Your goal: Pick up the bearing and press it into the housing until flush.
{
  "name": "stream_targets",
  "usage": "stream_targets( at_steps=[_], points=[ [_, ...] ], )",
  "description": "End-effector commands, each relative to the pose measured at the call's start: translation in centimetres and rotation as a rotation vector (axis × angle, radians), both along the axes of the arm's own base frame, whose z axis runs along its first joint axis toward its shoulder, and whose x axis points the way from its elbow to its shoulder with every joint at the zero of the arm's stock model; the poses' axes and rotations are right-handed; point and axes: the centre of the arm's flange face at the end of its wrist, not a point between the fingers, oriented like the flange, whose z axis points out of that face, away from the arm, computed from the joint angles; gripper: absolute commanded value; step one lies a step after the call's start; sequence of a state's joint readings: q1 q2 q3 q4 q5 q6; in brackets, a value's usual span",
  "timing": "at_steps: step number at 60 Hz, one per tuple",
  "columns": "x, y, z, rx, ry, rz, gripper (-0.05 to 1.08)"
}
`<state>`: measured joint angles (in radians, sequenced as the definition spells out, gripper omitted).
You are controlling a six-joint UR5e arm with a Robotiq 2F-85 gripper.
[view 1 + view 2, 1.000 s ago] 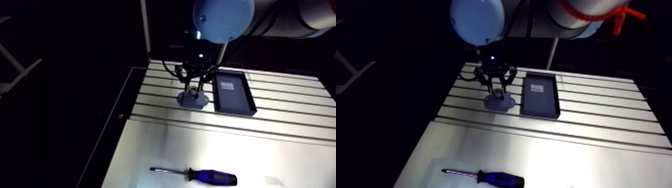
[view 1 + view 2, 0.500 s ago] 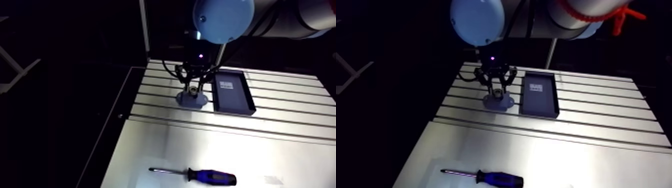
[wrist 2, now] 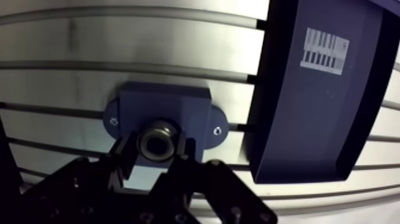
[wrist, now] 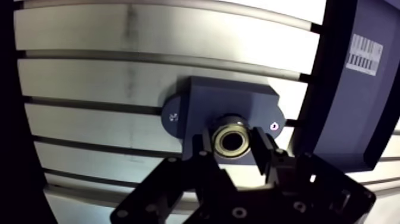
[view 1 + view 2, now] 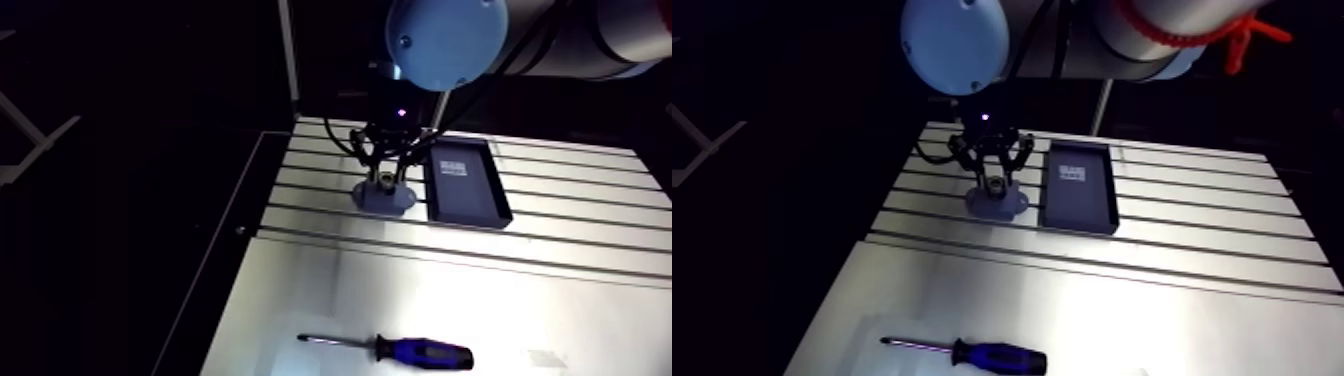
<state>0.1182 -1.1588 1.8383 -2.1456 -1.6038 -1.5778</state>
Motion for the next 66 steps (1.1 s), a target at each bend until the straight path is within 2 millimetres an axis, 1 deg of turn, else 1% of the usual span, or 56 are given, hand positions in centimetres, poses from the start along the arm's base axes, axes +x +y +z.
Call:
stream_targets(
  at_steps=[1, 66],
  points=[
    [-0.14, 0.06, -0.3, -0.002, 0.014, 0.0, 0.74],
    [0.15, 0.18, -0.94, -0.002, -0.001, -0.002, 0.74]
  ],
)
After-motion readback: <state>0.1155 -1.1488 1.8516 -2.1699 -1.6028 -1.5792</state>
